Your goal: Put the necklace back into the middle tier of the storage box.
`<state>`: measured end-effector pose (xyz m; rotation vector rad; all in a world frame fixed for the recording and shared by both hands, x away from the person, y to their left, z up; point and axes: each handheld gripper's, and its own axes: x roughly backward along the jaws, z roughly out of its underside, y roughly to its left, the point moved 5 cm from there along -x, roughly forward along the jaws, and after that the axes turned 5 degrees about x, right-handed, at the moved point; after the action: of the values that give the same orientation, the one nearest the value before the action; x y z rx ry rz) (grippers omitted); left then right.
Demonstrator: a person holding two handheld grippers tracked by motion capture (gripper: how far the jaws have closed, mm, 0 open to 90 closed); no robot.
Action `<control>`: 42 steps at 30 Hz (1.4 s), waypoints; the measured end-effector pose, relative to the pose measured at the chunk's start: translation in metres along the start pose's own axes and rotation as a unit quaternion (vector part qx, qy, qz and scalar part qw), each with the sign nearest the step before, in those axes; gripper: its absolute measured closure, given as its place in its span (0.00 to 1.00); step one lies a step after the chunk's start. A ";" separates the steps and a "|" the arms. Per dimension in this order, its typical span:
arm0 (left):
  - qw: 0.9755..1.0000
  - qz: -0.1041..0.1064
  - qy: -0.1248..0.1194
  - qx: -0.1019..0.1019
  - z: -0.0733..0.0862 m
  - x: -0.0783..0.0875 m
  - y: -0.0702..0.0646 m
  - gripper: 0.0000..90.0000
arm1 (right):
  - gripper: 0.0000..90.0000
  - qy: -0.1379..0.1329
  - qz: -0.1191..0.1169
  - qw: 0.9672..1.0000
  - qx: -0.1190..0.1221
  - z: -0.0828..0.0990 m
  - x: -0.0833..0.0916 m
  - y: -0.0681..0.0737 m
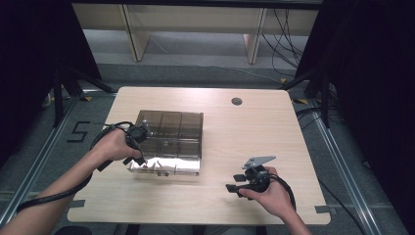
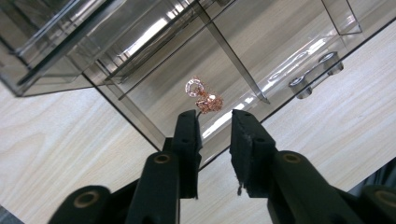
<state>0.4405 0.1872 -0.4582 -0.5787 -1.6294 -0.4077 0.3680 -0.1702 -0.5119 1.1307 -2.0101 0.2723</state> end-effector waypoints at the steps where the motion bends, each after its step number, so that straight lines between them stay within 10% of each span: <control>1: 1.000 0.003 -0.011 0.007 0.003 0.001 -0.003 0.77 | 0.52 0.001 0.000 1.000 -0.001 0.000 0.000 0.000; 16: 0.998 0.006 -0.038 -0.048 0.036 0.013 -0.011 0.71 | 0.52 -0.006 0.005 1.000 0.002 0.000 0.001 -0.001; 42: 0.996 0.010 -0.082 -0.029 0.098 -0.011 -0.021 0.64 | 0.52 -0.005 0.005 1.000 0.002 0.000 0.001 -0.001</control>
<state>0.3498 0.2249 -0.4813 -0.6858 -1.7719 -0.4018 0.3682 -0.1715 -0.5112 1.1263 -2.0253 0.2776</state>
